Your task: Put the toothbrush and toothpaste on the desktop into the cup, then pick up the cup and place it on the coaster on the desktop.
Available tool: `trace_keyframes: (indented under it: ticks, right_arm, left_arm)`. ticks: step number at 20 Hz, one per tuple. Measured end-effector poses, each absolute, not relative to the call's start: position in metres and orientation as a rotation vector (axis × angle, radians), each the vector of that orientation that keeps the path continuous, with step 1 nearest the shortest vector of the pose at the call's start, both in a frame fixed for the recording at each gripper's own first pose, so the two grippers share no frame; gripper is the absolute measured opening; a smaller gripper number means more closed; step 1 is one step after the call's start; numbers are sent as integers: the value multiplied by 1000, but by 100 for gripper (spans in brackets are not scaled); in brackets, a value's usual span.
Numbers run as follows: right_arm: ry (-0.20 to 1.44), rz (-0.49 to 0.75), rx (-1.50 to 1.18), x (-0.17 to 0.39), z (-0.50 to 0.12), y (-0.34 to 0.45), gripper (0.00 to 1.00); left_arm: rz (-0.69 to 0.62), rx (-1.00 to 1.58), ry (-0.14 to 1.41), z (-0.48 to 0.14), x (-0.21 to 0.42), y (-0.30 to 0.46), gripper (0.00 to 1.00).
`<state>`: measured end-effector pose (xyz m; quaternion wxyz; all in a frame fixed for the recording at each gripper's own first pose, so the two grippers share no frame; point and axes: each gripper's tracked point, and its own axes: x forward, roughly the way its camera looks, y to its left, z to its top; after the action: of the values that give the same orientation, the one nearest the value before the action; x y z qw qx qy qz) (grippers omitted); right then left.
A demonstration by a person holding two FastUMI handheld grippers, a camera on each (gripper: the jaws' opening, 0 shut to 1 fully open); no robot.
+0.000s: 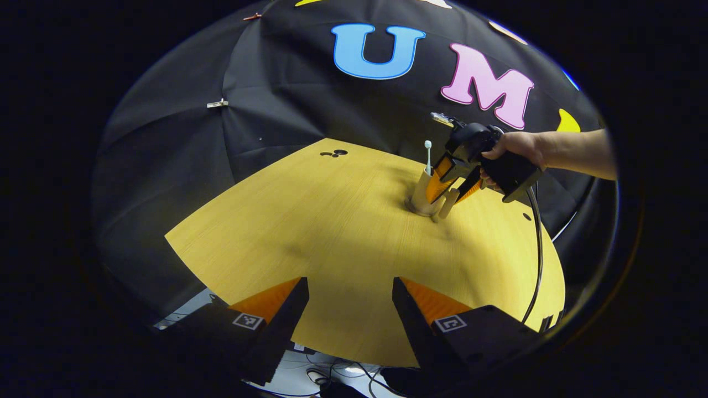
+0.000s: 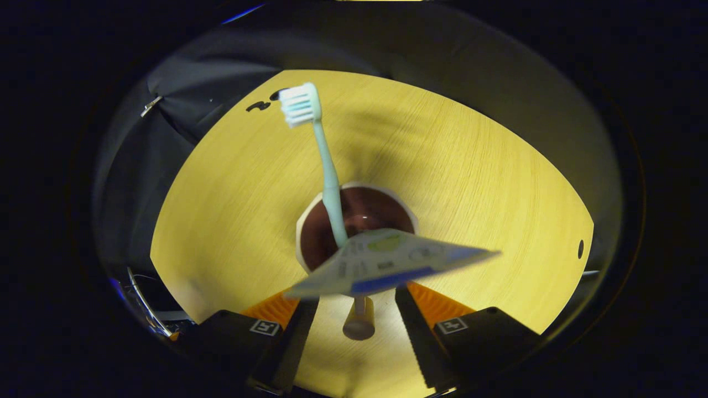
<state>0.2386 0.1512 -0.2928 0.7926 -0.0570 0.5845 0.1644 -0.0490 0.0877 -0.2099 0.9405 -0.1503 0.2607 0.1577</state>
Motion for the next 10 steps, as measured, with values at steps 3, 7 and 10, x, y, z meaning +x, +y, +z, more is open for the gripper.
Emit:
trace_keyframes:
  ticks: [3,7,10]
  right_arm:
    - [1218,351,-109,234,-272,146,98]
    - [1092,332,-46,224,-215,135,99]
    - [998,335,1,205,-174,127,98]
  left_arm:
    - [309,-301,515,-191,-44,94,97]
    - [272,-278,449,-155,-37,92,96]
    - [233,-248,399,-128,-31,86,97]
